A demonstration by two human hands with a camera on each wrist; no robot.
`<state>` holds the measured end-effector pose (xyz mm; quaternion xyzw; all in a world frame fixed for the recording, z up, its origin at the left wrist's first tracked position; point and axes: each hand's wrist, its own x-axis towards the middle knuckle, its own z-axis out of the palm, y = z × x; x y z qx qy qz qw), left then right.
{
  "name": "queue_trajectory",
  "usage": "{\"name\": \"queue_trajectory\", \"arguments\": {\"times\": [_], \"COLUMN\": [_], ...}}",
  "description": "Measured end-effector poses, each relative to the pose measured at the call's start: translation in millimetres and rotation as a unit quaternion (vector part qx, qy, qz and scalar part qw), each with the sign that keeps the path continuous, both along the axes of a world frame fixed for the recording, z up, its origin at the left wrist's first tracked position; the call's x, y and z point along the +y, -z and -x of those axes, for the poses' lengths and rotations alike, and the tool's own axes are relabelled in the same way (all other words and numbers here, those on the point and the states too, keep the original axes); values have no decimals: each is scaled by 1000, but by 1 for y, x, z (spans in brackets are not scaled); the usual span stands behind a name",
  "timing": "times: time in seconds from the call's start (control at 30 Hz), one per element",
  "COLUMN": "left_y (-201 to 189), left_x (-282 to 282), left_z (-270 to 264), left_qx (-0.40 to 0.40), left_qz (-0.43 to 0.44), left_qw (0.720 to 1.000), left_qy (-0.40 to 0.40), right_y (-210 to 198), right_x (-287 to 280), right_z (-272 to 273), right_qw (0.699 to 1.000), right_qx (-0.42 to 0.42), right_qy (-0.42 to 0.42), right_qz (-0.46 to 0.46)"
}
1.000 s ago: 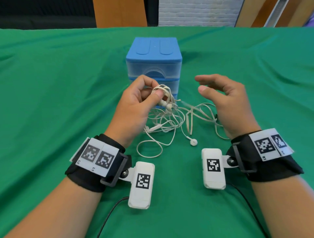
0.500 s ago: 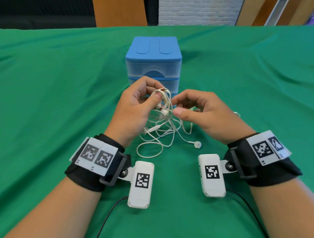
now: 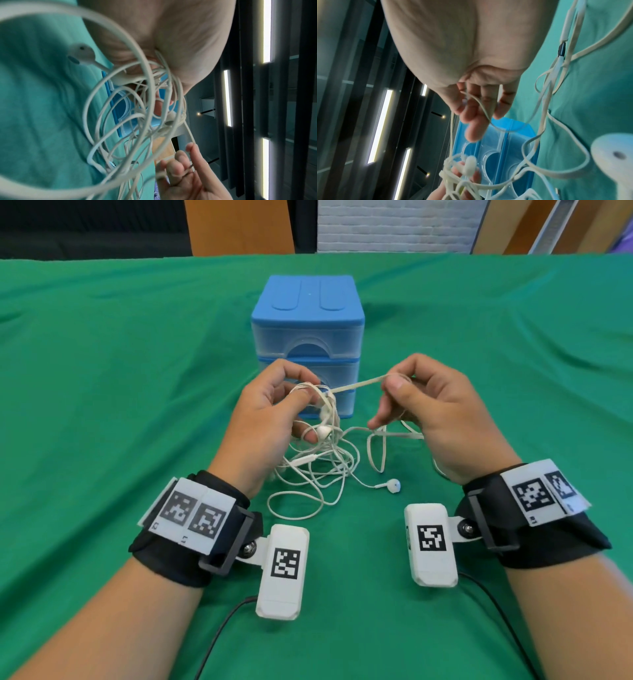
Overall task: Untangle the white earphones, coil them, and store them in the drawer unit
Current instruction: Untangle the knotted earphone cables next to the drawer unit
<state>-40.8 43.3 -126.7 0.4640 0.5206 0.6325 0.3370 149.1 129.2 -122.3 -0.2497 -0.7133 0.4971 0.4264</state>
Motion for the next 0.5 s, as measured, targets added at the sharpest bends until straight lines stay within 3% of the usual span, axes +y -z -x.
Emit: {"name": "queue_trajectory", "arguments": {"times": [0.27,0.5], "left_y": [6,-1], "left_x": [3,-2], "left_z": [5,2], "left_qx": [45,44], "left_qz": [28,21], "left_qw": [998,996], "left_qy": [18,73], "right_y": [-9,-9], "right_x": [6,7], "right_z": [-8,-10], "right_qw": [980,973], "right_qx": [147,140], "right_qy": [112,141], "right_qz": [75,115]}}
